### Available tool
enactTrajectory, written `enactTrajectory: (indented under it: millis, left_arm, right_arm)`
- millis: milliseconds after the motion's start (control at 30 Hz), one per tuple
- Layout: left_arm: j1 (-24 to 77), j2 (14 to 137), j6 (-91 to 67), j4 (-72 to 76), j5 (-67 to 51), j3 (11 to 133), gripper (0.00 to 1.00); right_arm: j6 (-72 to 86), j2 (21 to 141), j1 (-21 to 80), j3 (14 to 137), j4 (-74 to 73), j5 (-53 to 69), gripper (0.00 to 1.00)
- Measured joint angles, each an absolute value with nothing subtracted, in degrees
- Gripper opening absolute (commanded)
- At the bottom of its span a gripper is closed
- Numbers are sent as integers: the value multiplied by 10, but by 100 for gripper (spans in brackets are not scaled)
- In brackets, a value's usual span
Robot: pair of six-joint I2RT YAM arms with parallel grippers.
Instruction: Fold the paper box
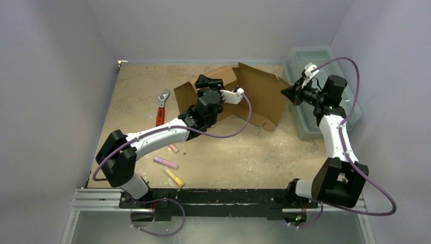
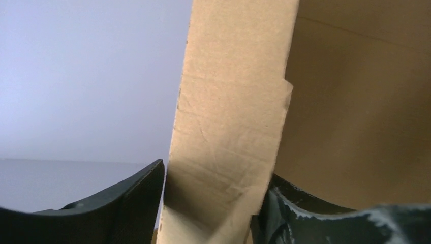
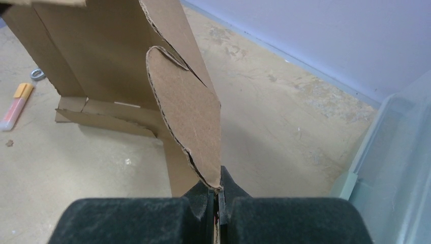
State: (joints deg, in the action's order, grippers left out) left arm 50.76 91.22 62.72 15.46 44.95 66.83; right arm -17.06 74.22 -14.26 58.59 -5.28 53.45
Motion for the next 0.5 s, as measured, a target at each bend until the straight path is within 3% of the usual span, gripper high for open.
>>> enactTrajectory:
  millis: [200,300,433,500]
  left_arm:
    - [502,912,641,182,452,670,14]
    - [500,912,641,175,450,674,1]
    - [499,912,627,130,441,698,0]
    - [498,911,610,97,434,717,0]
  right_arm:
    - [-173,756,-143,586,-60,535,0]
    - [-174,757,-143,586,-63,535,0]
    - [-175,757,-143,590,-67,539,0]
    - [-175,757,-143,592,-69,542,5]
